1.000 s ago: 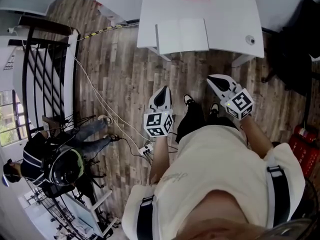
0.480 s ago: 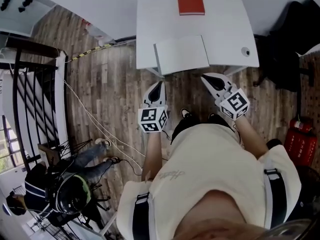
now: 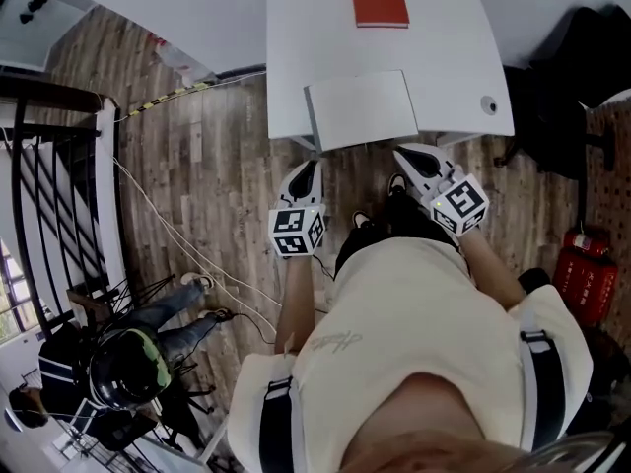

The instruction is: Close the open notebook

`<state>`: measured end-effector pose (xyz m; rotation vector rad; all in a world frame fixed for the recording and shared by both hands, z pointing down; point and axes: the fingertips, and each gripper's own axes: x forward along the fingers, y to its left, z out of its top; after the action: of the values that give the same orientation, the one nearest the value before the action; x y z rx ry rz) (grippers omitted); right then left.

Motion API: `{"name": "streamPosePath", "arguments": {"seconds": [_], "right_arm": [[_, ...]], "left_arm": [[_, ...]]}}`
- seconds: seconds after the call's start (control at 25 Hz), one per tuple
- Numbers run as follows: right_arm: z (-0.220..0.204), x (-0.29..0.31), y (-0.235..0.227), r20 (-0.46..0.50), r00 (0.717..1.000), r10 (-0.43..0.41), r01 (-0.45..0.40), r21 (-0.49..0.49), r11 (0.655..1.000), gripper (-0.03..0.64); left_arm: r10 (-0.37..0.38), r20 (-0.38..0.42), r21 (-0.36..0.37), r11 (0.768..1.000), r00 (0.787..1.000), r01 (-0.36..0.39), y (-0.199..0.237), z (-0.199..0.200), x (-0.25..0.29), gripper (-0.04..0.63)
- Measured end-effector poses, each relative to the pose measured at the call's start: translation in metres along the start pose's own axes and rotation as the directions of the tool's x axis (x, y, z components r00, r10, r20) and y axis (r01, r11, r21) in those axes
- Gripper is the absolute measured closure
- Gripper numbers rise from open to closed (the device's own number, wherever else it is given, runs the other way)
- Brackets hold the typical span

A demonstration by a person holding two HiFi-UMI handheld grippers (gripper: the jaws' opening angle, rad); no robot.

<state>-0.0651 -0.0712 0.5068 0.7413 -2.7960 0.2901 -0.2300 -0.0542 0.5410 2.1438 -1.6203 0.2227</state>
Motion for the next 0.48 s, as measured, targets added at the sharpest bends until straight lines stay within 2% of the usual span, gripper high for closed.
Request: {"name": "streamPosePath", "arguments": {"seconds": [0.16, 0.48], "right_arm": [[0.001, 0.022, -0.015, -0.004, 0.998, 0.055, -0.055, 0.012, 0.998, 0.609], [0.005, 0.025, -0.049, 0.064, 0.988, 0.141, -0.141, -0.009, 0.990, 0.609]], "left_arm": [[0.045, -0.015, -0.030, 0.999, 0.999, -0.045, 0.010, 0.003, 0.012, 0.571], [0.130, -0.058, 0.001, 0.991, 0.990, -0.130, -0.002, -0.011, 0.022, 0.571]]}}
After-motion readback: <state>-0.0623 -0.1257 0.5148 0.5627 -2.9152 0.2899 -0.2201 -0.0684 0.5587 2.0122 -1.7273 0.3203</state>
